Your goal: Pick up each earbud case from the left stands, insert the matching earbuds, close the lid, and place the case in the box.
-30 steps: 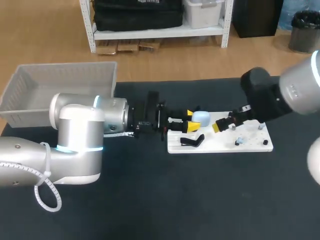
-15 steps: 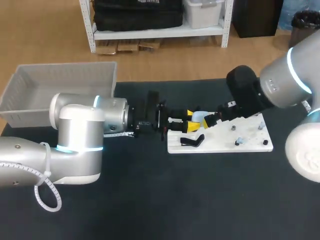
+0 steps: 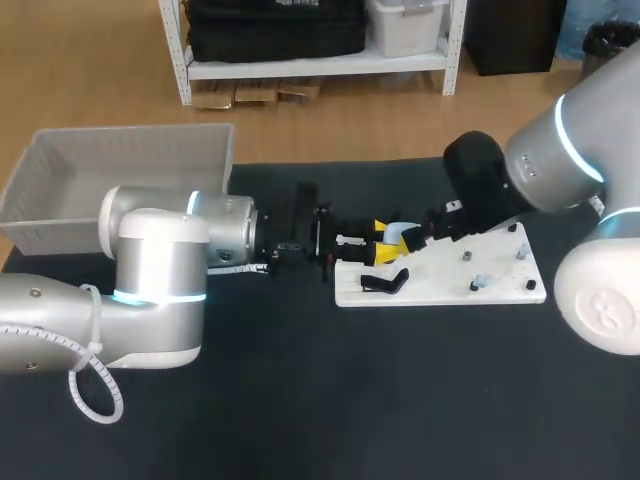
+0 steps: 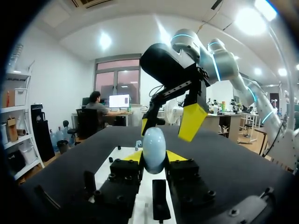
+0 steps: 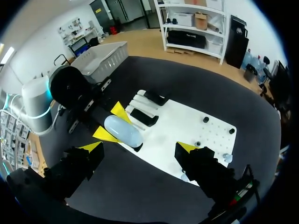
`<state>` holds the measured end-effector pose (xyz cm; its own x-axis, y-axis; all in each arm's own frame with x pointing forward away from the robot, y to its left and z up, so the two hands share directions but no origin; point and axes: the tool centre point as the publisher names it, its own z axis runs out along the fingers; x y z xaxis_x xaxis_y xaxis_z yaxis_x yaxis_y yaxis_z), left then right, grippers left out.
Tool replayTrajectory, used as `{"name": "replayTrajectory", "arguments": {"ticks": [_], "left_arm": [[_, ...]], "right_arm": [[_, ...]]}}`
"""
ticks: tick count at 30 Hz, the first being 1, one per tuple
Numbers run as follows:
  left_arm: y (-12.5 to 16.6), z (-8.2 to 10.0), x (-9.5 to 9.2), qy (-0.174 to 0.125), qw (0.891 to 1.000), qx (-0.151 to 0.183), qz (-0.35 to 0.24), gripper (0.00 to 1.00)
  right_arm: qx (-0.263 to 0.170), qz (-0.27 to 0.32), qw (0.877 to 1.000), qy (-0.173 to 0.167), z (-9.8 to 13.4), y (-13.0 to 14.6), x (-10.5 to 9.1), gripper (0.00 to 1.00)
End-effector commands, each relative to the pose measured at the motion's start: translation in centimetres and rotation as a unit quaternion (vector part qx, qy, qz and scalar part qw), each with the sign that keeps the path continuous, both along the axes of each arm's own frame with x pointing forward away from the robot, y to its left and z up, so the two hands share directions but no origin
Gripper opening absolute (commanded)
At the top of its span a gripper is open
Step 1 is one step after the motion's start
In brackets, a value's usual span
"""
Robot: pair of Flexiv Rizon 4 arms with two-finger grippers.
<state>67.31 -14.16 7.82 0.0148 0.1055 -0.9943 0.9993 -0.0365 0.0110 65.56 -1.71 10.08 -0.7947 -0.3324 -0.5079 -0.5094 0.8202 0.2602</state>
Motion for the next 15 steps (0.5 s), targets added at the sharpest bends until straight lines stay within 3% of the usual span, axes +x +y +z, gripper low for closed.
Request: {"name": "replayTrajectory", "arguments": {"ticks": [1,15], "left_arm": [[-0.01,-0.06,0.13,0.000,1.000,0.000,-0.001,0.00],[-0.01,-0.06,0.13,0.000,1.000,0.000,-0.001,0.00]], "right_arm": [[-0.004,-0.007,1.000,-0.002,-0.21,0.20,0.13,1.00],[-0.005,-0.018,1.000,0.001,-0.57,0.16,0.76,1.00]]}}
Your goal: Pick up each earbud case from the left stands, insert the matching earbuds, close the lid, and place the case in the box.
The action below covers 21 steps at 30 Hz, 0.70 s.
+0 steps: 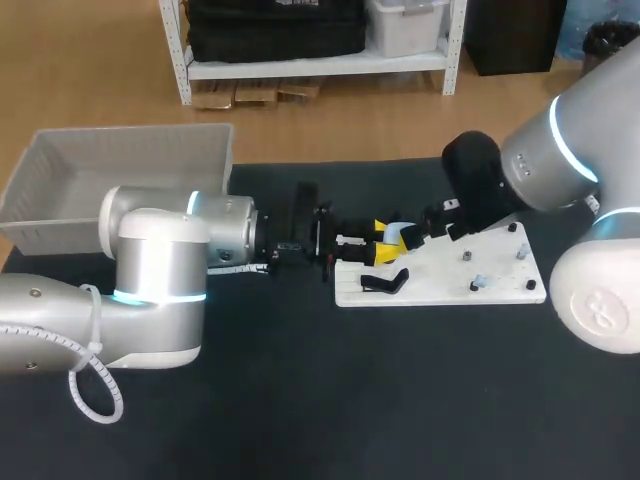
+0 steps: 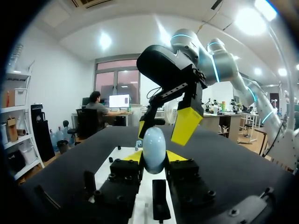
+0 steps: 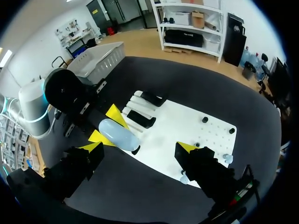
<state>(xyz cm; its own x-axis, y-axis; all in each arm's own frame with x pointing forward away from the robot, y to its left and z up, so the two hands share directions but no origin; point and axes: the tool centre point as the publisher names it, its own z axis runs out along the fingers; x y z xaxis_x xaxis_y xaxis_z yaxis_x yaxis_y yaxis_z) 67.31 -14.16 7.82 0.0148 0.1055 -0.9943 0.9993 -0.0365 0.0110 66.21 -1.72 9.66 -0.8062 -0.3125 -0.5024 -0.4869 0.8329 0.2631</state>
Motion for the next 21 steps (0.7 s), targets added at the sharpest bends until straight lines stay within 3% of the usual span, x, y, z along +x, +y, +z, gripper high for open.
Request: {"name": "replayTrajectory", "arguments": {"ticks": [1,21], "left_arm": [[0.0,-0.1,0.1,0.000,1.000,0.000,-0.001,0.00],[0.0,-0.1,0.1,0.000,1.000,0.000,-0.001,0.00]], "right_arm": [[-0.005,-0.006,1.000,-0.002,-0.2,0.1,0.1,1.00],[0.002,-0.026,1.000,-0.013,0.9,-0.7,1.0,1.00]]}}
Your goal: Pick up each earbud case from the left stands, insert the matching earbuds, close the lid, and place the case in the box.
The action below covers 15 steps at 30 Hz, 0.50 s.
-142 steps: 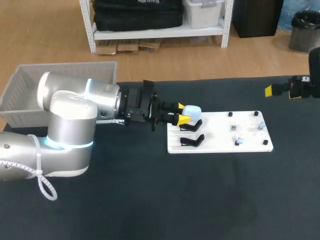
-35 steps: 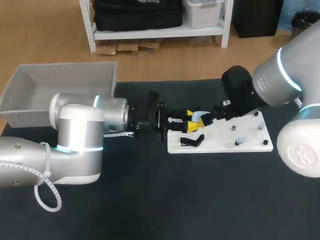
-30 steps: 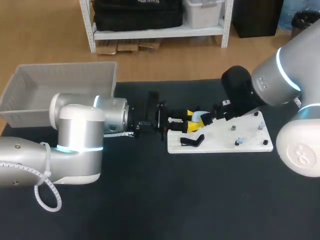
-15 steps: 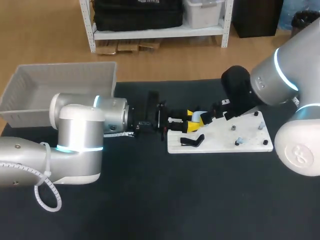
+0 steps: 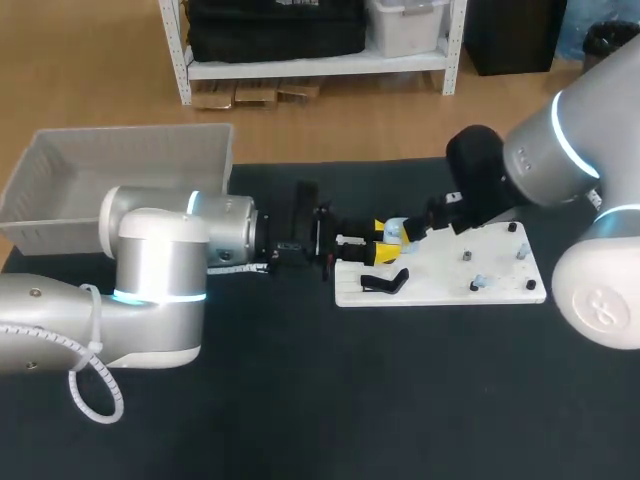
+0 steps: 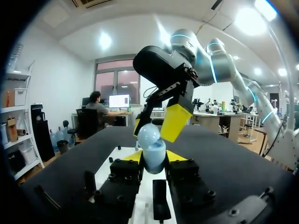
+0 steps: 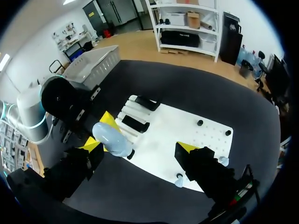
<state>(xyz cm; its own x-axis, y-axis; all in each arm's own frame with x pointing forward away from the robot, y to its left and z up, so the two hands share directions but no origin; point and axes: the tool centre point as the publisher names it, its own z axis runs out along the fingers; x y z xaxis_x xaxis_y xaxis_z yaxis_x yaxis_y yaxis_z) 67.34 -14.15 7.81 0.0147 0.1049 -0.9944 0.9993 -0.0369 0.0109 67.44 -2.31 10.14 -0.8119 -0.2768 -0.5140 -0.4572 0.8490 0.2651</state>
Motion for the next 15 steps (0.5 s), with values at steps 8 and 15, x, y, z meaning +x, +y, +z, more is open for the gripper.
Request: {"name": "replayTrajectory", "arguments": {"ticks": [8,15], "left_arm": [[0.0,-0.1,0.1,0.000,1.000,0.000,-0.001,0.00],[0.0,-0.1,0.1,0.000,1.000,0.000,-0.001,0.00]], "right_arm": [[-0.028,-0.012,0.999,-0.042,3.4,-2.1,0.3,1.00],[-0.130,-0.011,0.990,-0.053,5.0,-6.1,0.7,1.00]]}}
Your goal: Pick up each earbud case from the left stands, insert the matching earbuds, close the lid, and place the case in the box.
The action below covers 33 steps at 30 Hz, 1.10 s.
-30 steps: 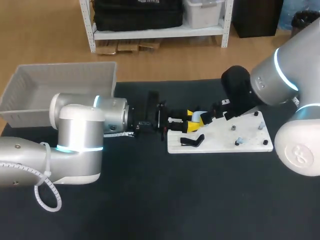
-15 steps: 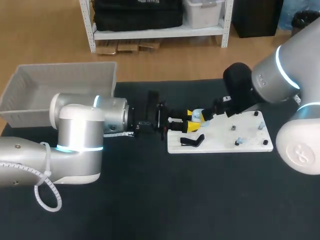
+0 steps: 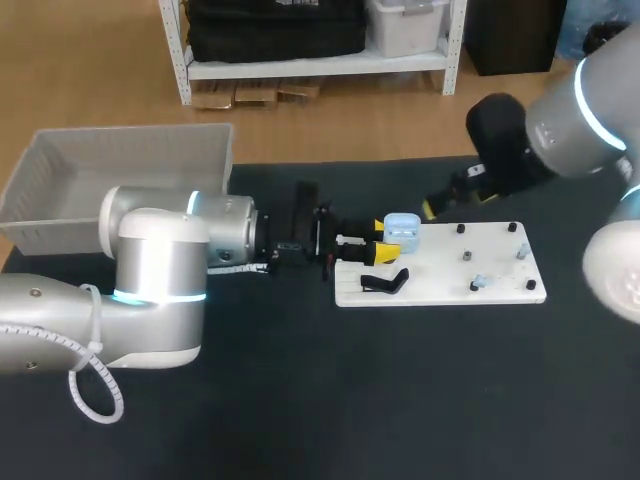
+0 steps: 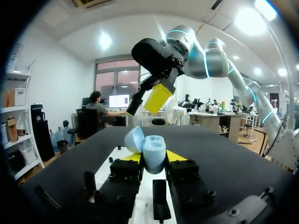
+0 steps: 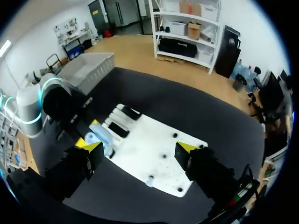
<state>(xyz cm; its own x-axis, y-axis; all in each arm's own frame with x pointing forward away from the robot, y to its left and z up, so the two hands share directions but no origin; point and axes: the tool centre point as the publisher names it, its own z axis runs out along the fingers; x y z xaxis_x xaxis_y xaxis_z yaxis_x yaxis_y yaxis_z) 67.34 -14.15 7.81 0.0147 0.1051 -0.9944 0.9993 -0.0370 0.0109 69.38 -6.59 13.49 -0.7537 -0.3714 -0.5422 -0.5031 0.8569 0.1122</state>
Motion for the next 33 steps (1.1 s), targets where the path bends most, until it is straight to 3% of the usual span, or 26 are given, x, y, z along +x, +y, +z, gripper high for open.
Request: {"name": "replayTrajectory", "arguments": {"ticks": [1,6,13,16,21,26,33], "left_arm": [[0.0,-0.1,0.1,0.000,1.000,0.000,-0.001,0.00],[0.0,-0.1,0.1,0.000,1.000,0.000,-0.001,0.00],[0.0,-0.1,0.1,0.000,1.000,0.000,-0.001,0.00],[0.0,-0.1,0.1,0.000,1.000,0.000,-0.001,0.00],[0.0,-0.1,0.1,0.000,1.000,0.000,-0.001,0.00],[0.0,-0.1,0.1,0.000,1.000,0.000,-0.001,0.00],[0.0,-0.1,0.1,0.000,1.000,0.000,-0.001,0.00]], "right_arm": [[-0.083,-0.033,0.996,-0.004,1.5,-2.5,-1.2,1.00],[-0.161,-0.044,0.985,0.048,-0.6,-5.3,-1.1,1.00],[-0.198,-0.057,0.974,0.094,-3.3,-7.7,-1.2,1.00],[-0.203,-0.058,0.972,0.107,-3.9,-8.2,-1.3,0.80],[-0.209,-0.056,0.969,0.123,-5.0,-8.8,-1.3,0.62],[-0.218,-0.057,0.965,0.138,-6.4,-9.5,-1.1,0.71],[-0.216,-0.057,0.962,0.154,-8.1,-10.2,-0.6,0.73]]}}
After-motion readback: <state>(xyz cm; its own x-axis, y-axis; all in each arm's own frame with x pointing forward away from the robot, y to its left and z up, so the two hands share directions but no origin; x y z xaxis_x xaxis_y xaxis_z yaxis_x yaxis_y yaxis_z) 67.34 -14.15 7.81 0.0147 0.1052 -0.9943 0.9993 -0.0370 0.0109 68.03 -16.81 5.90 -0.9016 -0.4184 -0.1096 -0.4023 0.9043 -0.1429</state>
